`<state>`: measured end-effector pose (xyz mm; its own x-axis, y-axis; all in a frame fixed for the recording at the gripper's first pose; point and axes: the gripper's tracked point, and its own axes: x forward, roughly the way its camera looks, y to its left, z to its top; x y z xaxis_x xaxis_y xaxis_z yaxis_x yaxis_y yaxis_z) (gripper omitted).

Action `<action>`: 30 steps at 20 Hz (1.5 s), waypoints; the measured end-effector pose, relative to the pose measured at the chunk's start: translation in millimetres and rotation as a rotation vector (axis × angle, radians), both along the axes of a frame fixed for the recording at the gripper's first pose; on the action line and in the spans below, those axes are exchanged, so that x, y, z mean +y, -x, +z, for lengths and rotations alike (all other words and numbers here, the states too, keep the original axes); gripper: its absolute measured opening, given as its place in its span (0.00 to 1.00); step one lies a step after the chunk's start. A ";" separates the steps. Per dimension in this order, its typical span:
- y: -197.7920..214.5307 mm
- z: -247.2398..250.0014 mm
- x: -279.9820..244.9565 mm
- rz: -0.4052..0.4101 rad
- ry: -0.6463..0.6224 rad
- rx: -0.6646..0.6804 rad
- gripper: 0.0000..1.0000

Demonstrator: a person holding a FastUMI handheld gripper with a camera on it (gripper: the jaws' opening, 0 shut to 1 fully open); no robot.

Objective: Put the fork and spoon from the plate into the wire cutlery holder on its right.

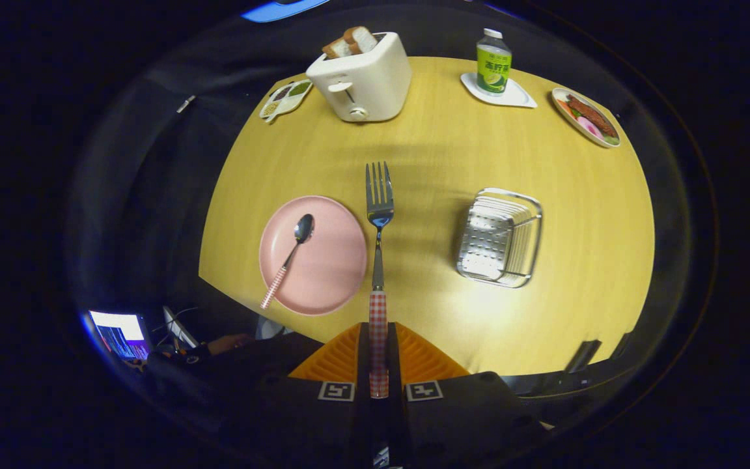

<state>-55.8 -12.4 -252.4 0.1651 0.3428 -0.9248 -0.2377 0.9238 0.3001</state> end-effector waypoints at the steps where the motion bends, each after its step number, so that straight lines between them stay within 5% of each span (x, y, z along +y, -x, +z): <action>1: -1.7 1.7 -17.4 0.003 0.033 0.016 0.14; 7: 14.8 -20.8 -78.1 0.119 0.197 0.256 0.14; 17: -11.5 -44.0 -89.7 0.182 0.332 0.515 0.14; 25: -34.2 -49.4 -84.3 0.143 0.291 0.413 0.18; 30: -64.8 -14.4 -71.6 0.033 0.187 0.181 0.15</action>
